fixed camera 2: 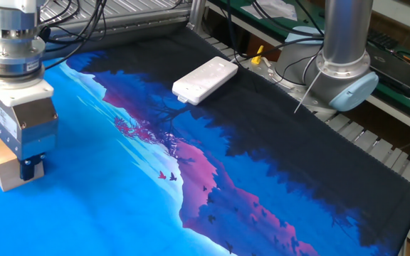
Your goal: Hold a small block with the gripper and sweep it from left to right on the table
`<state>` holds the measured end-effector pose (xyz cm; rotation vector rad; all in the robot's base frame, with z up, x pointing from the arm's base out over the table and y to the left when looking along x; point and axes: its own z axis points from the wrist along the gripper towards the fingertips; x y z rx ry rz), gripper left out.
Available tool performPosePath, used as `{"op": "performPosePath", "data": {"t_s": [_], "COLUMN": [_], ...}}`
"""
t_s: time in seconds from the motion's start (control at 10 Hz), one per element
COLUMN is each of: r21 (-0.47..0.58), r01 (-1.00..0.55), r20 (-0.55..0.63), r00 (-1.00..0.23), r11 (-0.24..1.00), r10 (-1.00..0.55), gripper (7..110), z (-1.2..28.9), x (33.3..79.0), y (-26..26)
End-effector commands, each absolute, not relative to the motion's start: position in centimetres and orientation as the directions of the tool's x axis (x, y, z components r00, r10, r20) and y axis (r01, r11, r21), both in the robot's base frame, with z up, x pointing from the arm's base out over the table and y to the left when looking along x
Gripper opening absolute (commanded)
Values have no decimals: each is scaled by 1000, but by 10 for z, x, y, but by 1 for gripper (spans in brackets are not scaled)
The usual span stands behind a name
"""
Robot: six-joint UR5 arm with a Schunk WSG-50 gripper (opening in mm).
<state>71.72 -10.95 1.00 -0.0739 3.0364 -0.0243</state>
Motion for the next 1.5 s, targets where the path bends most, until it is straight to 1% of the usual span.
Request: {"op": "performPosePath", "data": {"t_s": [0.0,0.1,0.9,1.4], "r21": [-37,-35,-26,-145], "r01": [3,5,-5,-98], "r20": [-96,-96,-94,-94], "r00": [-995,-995,-996,-989], "r11": [999,999,1000,985], "r10": [-1,1,-7,-112], "gripper": [44,7,7,7], "z": [12,12,12,17], "x": [717,717,717,722], "y": [-115,-114,-112,-139]}}
